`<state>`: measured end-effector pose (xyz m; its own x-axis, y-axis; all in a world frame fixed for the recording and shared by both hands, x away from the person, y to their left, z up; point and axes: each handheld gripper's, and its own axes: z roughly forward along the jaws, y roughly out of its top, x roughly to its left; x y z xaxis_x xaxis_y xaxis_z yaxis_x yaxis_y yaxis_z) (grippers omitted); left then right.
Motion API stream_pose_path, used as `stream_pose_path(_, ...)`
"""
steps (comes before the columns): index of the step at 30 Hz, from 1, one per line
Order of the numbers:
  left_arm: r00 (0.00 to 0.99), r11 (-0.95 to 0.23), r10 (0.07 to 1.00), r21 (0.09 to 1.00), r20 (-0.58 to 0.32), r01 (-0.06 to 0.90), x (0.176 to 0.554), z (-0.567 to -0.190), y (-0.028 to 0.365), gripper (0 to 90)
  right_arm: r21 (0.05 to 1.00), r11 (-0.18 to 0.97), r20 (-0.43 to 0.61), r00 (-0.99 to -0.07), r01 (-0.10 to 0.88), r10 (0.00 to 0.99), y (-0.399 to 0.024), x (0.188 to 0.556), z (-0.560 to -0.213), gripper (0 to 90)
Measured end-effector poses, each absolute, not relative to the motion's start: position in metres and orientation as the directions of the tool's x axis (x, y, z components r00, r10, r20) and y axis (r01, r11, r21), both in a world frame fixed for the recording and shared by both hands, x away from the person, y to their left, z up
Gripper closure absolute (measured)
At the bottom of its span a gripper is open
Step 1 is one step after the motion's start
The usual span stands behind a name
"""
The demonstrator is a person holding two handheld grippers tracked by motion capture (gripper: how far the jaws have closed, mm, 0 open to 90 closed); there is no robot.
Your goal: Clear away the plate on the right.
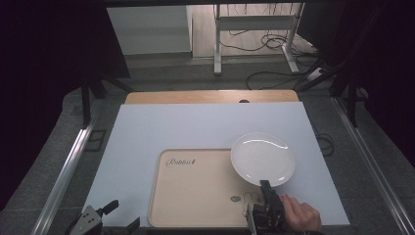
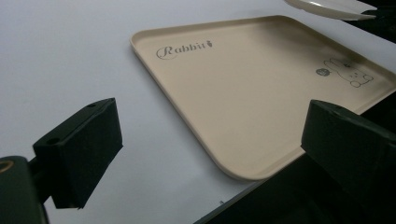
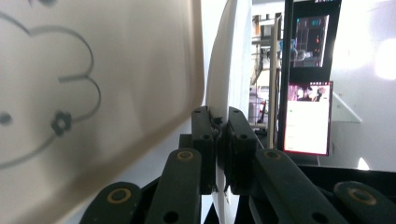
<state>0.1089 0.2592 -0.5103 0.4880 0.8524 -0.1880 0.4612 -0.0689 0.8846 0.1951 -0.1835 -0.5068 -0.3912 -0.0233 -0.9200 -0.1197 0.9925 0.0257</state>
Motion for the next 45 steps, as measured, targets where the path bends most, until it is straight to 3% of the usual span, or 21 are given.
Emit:
stream_pose_path(17, 0.486, -0.067, 0.853, 0.882, -0.192, 0.466, 0.109, -0.51, 0.259, 4.6, 0.053, 0.966, -0.924, -0.379, -0.252, -0.049, -0.155, 0.186, -0.517, 84.3)
stream_pose_path(19, 0.486, -0.067, 0.853, 0.882, -0.192, 0.466, 0.109, -0.51, 0.259, 4.6, 0.027, 0.972, -0.915, -0.397, -0.233, -0.07, -0.151, 0.182, -0.514, 84.2)
stream_pose_path(20, 0.486, -0.067, 0.853, 0.882, -0.192, 0.466, 0.109, -0.51, 0.259, 4.6, 0.007, 0.975, -0.933, -0.352, -0.222, -0.074, -0.148, 0.18, -0.516, 84.2)
stream_pose_path(45, 0.486, -0.067, 0.853, 0.882, -0.192, 0.466, 0.109, -0.51, 0.259, 4.6, 0.022, 0.939, -0.925, -0.363, -0.343, -0.111, -0.11, 0.168, -0.527, 84.2)
